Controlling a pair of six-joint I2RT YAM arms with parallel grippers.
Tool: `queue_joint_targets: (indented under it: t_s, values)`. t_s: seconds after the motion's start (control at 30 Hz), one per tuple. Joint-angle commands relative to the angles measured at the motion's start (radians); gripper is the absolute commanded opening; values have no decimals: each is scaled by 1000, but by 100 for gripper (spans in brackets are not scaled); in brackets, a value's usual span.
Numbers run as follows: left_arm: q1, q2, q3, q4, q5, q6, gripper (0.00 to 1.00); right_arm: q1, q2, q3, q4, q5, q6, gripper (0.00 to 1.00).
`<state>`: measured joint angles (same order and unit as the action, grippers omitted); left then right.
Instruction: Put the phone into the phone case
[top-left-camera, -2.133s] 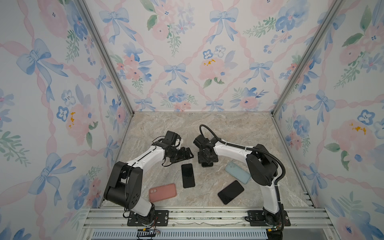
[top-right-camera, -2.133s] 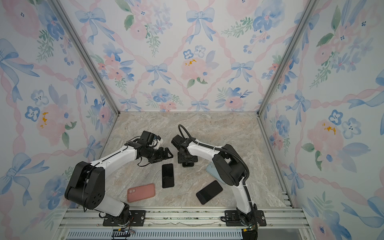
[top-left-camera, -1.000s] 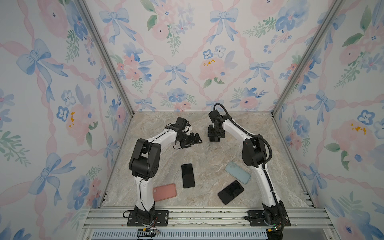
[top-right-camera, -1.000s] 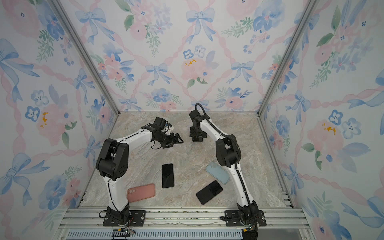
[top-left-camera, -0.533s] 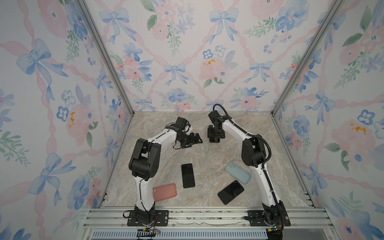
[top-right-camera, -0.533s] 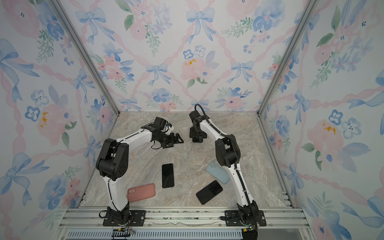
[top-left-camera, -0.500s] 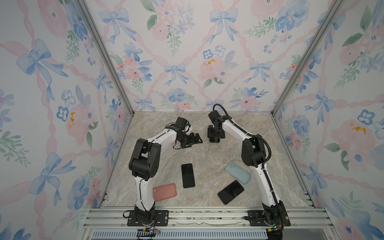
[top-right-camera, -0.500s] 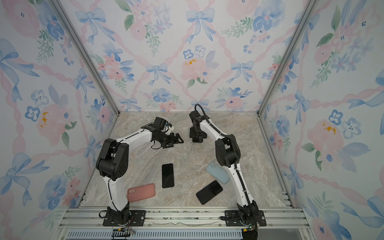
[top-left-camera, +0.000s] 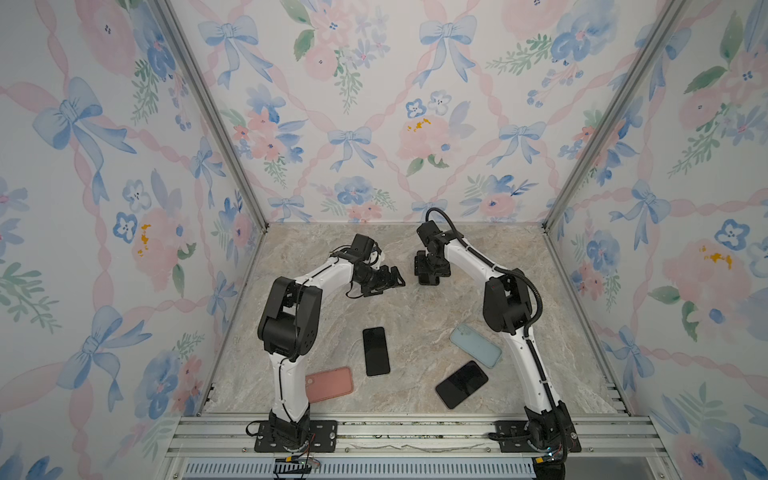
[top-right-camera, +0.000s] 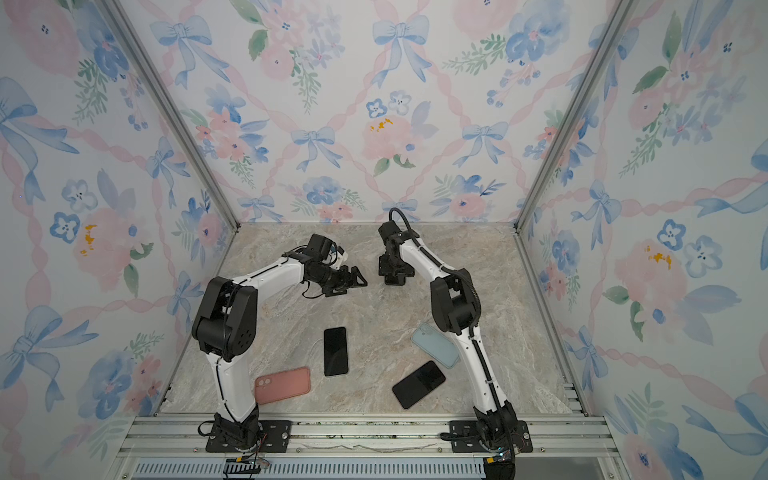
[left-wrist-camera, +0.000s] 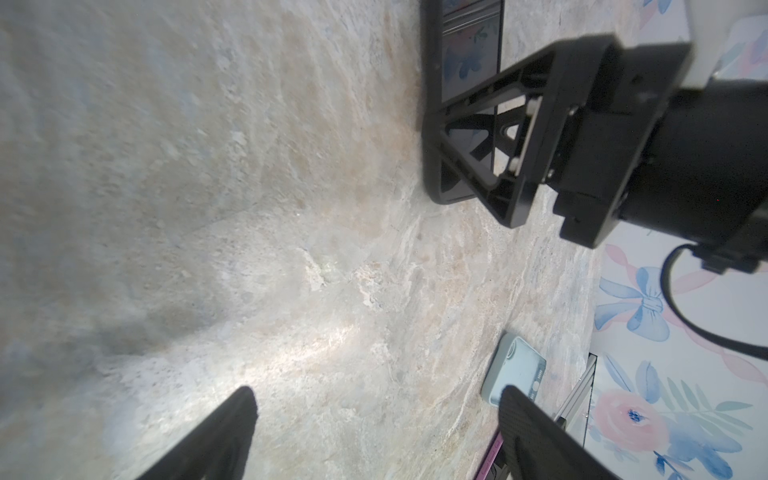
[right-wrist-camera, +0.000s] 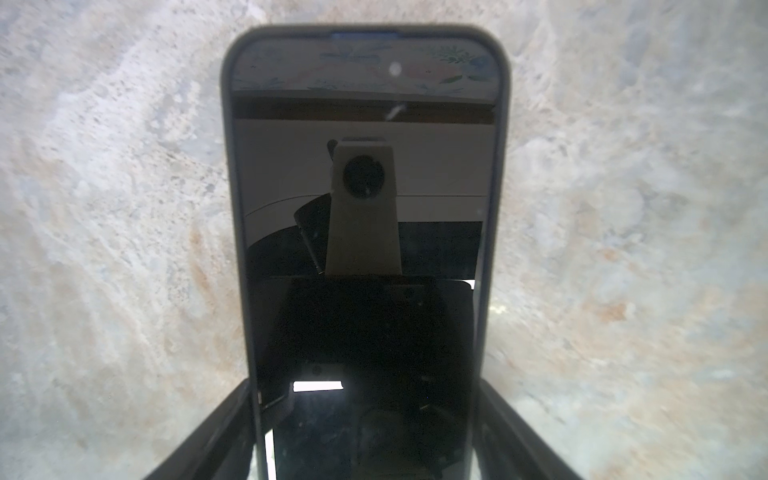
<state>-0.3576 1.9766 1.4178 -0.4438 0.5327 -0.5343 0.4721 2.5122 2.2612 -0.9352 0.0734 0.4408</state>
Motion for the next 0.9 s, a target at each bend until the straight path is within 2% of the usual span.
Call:
queue_joint_targets:
  t_s: [0.0,0.23,0.37,0.63,0.77,0.87]
  values:
    - [-10,-25,0,-17,7,2,92,2,-9,37,-21,-13,-12,80]
    - [-21,-50,-7,-18,3,-1,93,7,-45,35,-41,-3,-17,86]
    - [-46,-84,-38,-16,-4,-3,92,24,-156,-61,-43,10,-21,83]
    - [-164,-179,-174,23,-43,-33,91,73,-632,-701,130,86,2,72]
    - [-223,-240,-271,87,-46,-68,90,111,-801,-988,160,123,27,69]
    - [-256,-274,-337,129,-43,-95,90,150,-893,-1134,198,111,49,69]
